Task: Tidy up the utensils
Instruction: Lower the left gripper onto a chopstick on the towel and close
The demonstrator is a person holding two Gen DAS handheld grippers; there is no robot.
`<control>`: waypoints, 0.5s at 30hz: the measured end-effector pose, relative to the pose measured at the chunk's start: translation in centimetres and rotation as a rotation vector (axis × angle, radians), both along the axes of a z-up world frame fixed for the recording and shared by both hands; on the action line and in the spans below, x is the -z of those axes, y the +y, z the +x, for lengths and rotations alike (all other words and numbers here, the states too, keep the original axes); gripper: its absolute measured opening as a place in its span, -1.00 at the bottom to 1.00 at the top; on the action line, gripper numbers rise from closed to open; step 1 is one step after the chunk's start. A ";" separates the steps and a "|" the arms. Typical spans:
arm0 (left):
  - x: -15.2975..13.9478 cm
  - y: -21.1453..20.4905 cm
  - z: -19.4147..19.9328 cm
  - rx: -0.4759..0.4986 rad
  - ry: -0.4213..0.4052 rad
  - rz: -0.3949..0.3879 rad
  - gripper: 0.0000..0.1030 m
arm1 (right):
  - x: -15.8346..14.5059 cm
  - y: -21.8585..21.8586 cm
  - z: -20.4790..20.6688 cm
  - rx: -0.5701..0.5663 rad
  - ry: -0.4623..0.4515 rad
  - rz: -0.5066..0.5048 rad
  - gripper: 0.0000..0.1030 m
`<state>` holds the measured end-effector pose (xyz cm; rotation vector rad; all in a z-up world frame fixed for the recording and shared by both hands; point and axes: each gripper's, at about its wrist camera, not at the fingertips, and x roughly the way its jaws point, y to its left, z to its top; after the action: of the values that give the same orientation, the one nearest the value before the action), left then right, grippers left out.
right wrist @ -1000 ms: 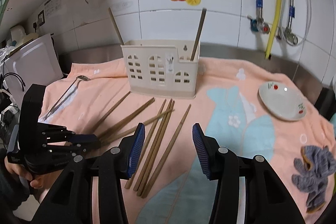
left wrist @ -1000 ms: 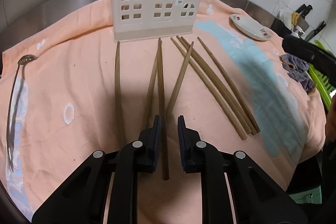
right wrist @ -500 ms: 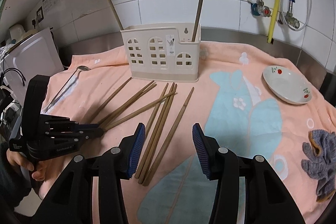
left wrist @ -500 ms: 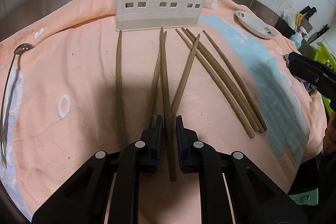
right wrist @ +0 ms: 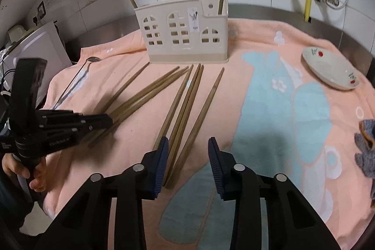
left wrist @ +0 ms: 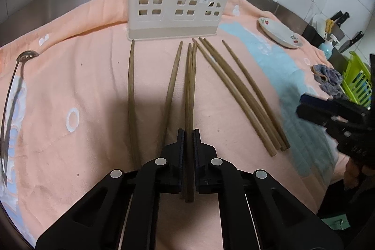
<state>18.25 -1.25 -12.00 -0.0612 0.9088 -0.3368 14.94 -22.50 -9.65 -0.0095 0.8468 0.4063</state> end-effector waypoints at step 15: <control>-2.4 0.8 -0.4 -0.023 -0.072 -0.034 -0.89 | 2.7 0.7 0.4 0.040 0.079 0.046 -0.70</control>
<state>17.84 -0.43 -9.63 -0.0902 0.8308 -0.3308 15.36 -21.79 -12.40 0.0663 0.9143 0.3904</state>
